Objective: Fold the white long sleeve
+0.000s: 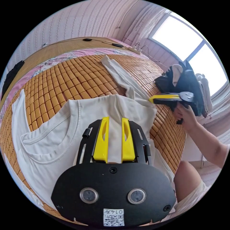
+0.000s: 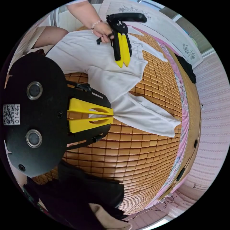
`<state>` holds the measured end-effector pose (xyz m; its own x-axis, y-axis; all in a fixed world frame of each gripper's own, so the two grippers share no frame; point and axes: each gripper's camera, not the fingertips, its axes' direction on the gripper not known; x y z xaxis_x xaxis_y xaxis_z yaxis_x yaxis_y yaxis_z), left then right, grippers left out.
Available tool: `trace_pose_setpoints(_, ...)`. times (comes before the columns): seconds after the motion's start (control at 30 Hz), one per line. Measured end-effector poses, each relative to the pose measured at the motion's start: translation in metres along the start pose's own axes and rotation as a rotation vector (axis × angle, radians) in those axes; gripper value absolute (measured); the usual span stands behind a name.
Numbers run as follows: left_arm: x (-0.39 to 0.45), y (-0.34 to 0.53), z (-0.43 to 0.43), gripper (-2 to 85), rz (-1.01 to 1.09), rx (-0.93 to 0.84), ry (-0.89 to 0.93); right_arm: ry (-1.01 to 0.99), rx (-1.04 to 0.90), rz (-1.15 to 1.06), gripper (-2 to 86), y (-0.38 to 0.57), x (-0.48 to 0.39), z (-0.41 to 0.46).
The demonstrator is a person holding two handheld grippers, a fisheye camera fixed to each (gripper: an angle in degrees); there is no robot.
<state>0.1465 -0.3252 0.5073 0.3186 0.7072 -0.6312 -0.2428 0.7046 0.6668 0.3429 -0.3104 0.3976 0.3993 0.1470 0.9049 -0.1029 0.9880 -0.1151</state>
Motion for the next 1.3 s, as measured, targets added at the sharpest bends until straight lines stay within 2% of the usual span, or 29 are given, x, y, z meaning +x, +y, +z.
trace_pose_setpoints(0.13,-0.023,0.024,0.034,5.1,-0.025,-0.057,0.001,-0.081,-0.029,0.086,1.1,0.105,-0.021,-0.093)
trace_pose_setpoints(0.2,-0.033,0.03,0.044,5.3,-0.044,-0.094,0.034,-0.157,-0.082,0.118,1.3,0.139,-0.028,-0.115)
trace_pose_setpoints(0.27,-0.038,0.037,0.051,6.4,-0.061,-0.132,0.048,-0.146,-0.137,0.124,2.9,0.164,-0.03,-0.135)
trace_pose_setpoints(0.37,-0.03,0.051,0.044,6.8,-0.051,-0.111,0.064,-0.047,-0.133,0.182,9.4,0.166,-0.005,-0.149)
trace_pose_setpoints(0.5,-0.01,0.064,0.05,6.2,-0.034,-0.111,0.079,-0.003,-0.028,0.293,10.8,0.133,0.043,-0.14)
trace_pose_setpoints(0.63,0.007,0.072,0.087,7.7,-0.025,-0.101,0.01,-0.031,0.025,0.371,12.7,0.086,0.071,-0.104)
trace_pose_setpoints(0.7,0.007,0.078,0.119,8.6,-0.02,-0.149,-0.006,0.015,0.066,0.379,10.4,0.078,0.068,-0.103)
trace_pose_setpoints(0.77,0.003,0.092,0.162,8.2,-0.019,-0.233,-0.026,0.056,0.061,0.361,3.6,0.076,0.062,-0.105)
trace_pose_setpoints(0.83,0.005,0.101,0.17,5.5,0.029,-0.204,-0.053,0.023,0.051,0.359,1.5,0.079,0.063,-0.115)
trace_pose_setpoints(0.93,0.001,0.104,0.18,1.6,0.061,-0.235,-0.041,-0.023,0.16,0.406,0.8,0.11,0.067,-0.177)
trace_pose_setpoints(1.0,-0.003,0.106,0.179,-0.1,0.052,-0.21,-0.031,0.02,0.189,0.463,0.8,0.145,0.066,-0.219)
trace_pose_setpoints(1.1,-0.007,0.108,0.184,-0.8,0.04,-0.194,-0.004,0.071,0.088,0.602,1.3,0.213,0.073,-0.246)
trace_pose_setpoints(1.17,-0.007,0.11,0.195,-0.9,0.048,-0.206,-0.012,0.06,-0.081,0.694,2.8,0.25,0.086,-0.235)
trace_pose_setpoints(1.3,-0.006,0.117,0.208,-1.0,0.08,-0.222,-0.027,0.052,-0.054,0.757,6.8,0.255,0.107,-0.24)
